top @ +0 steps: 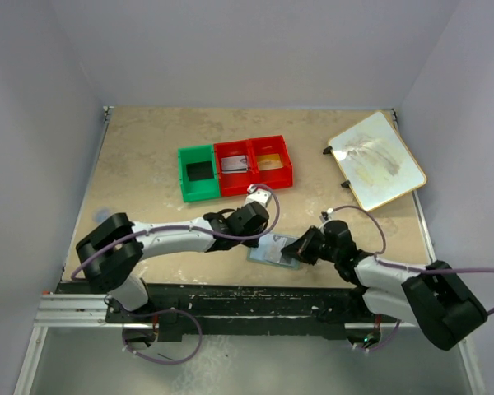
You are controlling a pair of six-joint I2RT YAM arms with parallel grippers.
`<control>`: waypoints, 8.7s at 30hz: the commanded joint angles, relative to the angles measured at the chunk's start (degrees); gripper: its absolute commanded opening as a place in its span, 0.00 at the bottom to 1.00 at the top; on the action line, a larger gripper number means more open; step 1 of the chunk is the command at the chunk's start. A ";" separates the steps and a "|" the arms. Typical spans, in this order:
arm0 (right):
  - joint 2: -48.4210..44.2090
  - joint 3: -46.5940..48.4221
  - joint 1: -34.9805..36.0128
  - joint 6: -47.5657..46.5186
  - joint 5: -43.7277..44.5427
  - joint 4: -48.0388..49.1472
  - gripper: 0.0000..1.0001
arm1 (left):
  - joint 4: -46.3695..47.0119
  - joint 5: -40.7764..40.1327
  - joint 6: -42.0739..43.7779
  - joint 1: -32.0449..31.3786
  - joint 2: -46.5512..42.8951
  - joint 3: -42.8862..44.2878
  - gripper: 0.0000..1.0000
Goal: Take the credit cards out of the card holder
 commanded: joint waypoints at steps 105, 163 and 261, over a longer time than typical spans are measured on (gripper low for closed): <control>46.60 79.29 7.23 -100.44 3.14 -18.95 0.00 | -34.59 -42.03 -37.28 -0.74 -44.49 -12.47 0.70; 32.41 64.59 7.96 -77.08 16.48 -5.93 0.49 | -33.43 -39.35 -30.63 -0.74 -49.19 -9.99 0.74; 13.14 27.86 2.71 -27.81 6.48 -27.30 0.42 | -1.98 -2.83 -9.51 0.84 -7.44 -7.48 0.46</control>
